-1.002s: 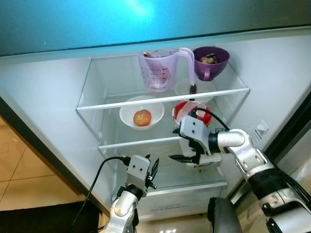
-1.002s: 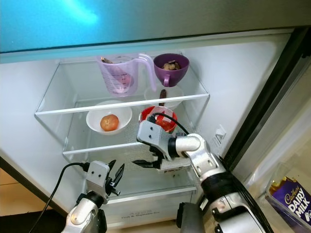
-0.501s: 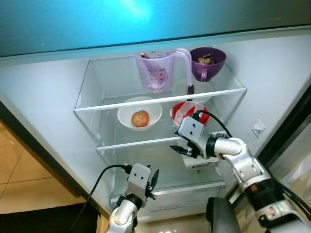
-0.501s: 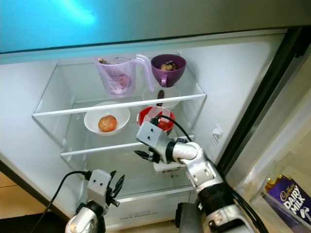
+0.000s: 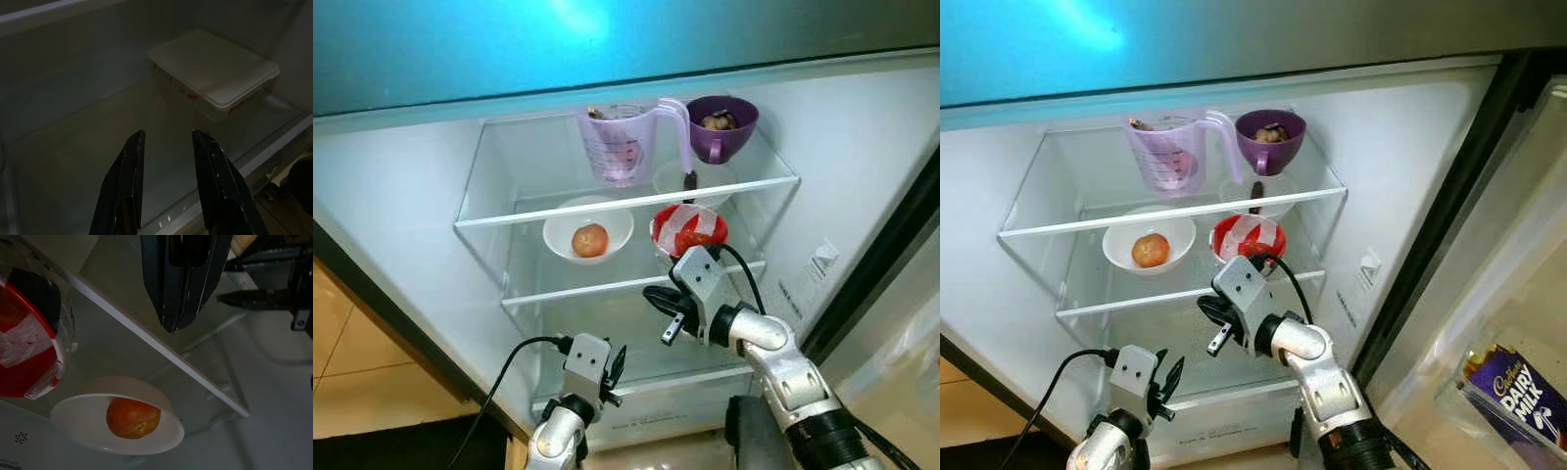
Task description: Restocking fridge
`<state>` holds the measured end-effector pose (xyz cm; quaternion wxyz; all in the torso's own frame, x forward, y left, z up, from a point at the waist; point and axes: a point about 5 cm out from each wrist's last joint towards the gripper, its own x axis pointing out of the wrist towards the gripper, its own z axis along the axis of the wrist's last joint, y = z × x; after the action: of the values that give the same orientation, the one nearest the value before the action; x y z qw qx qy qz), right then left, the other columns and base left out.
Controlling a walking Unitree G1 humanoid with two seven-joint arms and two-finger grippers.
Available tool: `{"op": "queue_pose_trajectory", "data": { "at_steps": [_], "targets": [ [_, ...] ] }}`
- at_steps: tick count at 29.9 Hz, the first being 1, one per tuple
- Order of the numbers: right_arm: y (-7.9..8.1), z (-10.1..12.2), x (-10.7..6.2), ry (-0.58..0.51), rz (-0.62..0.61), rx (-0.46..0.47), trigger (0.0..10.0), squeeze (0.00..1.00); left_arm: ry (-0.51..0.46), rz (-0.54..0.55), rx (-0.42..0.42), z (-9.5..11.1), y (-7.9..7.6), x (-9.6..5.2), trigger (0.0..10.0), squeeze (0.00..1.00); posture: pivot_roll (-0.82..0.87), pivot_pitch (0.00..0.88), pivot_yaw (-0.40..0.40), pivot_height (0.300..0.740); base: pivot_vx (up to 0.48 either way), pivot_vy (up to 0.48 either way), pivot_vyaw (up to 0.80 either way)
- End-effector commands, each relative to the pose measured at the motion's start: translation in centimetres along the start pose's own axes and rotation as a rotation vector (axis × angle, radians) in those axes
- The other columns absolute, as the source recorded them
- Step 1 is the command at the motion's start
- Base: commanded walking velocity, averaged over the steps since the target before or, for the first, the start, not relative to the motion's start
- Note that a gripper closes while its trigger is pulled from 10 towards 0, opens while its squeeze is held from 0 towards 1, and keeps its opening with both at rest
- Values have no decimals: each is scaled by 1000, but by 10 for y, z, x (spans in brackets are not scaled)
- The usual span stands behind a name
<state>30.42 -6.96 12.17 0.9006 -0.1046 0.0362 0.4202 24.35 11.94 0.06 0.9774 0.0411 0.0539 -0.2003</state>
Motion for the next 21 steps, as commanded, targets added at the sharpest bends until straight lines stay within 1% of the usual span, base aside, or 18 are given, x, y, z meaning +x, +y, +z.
{"op": "queue_pose_trajectory", "data": {
  "at_steps": [1,2,3,6,7,11,13,16,21],
  "targets": [
    [5,1,3,-10,-23,40,10000,0,13,-1,16,-3,4,-4,10000,0,-44,74,35,545,0,0,0],
    [7,1,4,-12,-35,48,10000,0,12,-3,17,-2,4,-3,10000,0,-44,74,35,545,0,0,0],
    [9,1,6,-31,-56,77,10000,0,7,-6,20,-1,3,-3,10000,0,-43,73,37,545,0,0,0],
    [10,1,8,-39,-80,93,10000,0,3,-8,22,-1,3,-2,10000,0,-41,73,40,545,0,0,0],
    [11,-2,10,-23,-99,91,10000,0,2,-8,23,0,4,-2,10000,0,-41,74,41,545,0,0,0],
    [14,-6,14,-8,-105,104,10000,0,2,-7,25,0,5,-2,10000,0,-39,74,42,545,0,0,0],
    [15,-7,15,-2,-108,104,10000,0,2,-6,26,0,5,-2,10000,0,-39,74,43,545,0,0,0],
    [16,-9,24,39,-130,78,10000,0,2,-7,25,0,4,-2,10000,0,-38,75,43,545,0,0,0],
    [15,-11,32,80,-166,72,10000,0,-1,-9,24,0,3,-1,10000,0,-34,73,44,545,0,0,0]
  ]
}}
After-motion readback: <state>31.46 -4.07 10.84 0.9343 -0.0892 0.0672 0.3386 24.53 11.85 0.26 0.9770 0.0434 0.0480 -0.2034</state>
